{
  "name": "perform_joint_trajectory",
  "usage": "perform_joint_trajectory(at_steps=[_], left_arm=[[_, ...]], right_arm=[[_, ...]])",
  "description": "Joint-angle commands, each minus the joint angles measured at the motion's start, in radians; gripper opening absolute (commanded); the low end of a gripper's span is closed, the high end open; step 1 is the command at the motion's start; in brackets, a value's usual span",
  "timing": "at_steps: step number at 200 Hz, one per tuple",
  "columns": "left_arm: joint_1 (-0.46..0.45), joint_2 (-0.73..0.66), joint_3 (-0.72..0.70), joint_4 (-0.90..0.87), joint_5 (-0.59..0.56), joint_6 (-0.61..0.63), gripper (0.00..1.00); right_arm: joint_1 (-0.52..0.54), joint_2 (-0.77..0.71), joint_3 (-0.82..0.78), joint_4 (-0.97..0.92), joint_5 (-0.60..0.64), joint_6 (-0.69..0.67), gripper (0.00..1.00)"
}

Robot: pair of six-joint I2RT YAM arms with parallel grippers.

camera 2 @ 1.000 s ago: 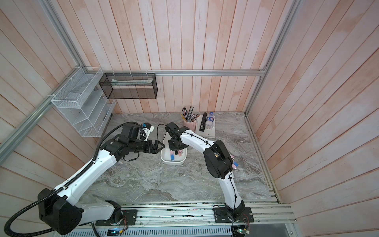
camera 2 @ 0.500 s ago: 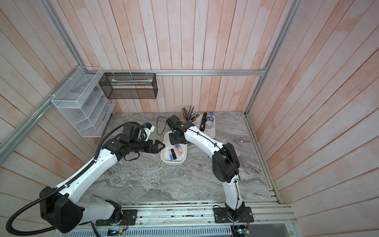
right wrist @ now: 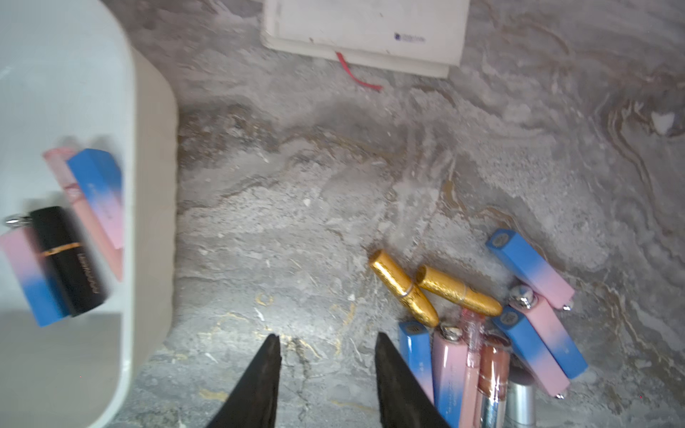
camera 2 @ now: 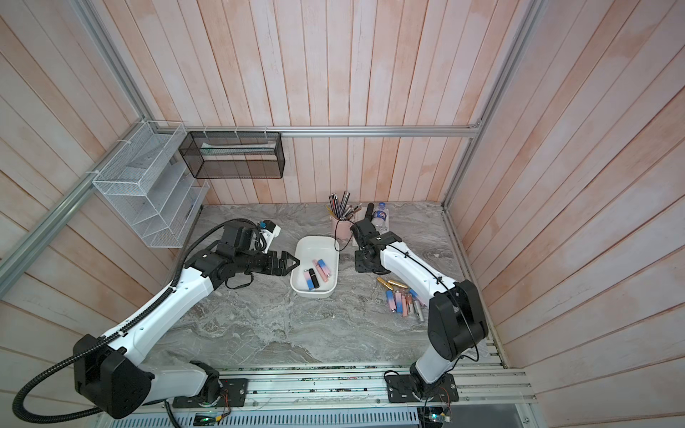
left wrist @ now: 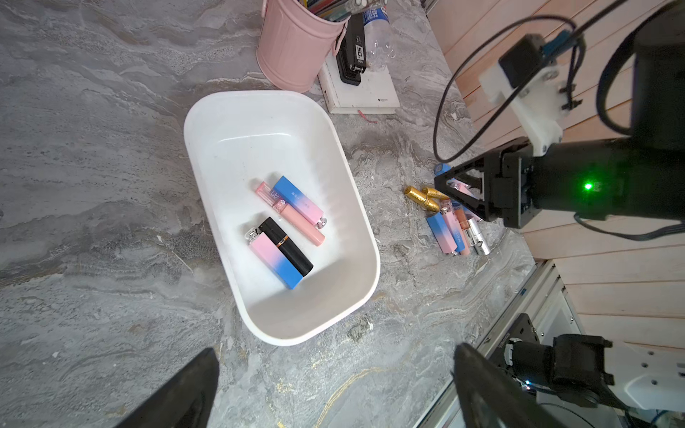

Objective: Put the lipstick into the storage box
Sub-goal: Place the lipstick in the storage box, then pick up the lipstick at the center of the board.

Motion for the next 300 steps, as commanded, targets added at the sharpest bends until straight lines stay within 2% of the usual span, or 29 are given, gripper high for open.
perform_joint_trajectory(at_steps=[1, 59, 136, 300], left_arm=[[0.005, 0.014, 0.021, 0.021, 0.03, -0.002, 1.0], [0.004, 0.024, 0.026, 0.03, 0.046, -0.014, 1.0], [0.004, 0.0, 0.0, 0.031, 0.024, -0.029, 1.0], [0.004, 0.052, 0.034, 0.054, 0.008, -0.079, 1.0]], right_arm=[[-0.046, -0.035, -0.082, 0.058, 0.0, -0.01, 0.43], [-0.096, -0.01, -0.147, 0.14, -0.018, -0.059, 0.44], [-0.128, 0.066, -0.156, 0.188, -0.049, -0.102, 0.44], [-0.166, 0.183, -0.153, 0.232, -0.125, -0.171, 0.4]])
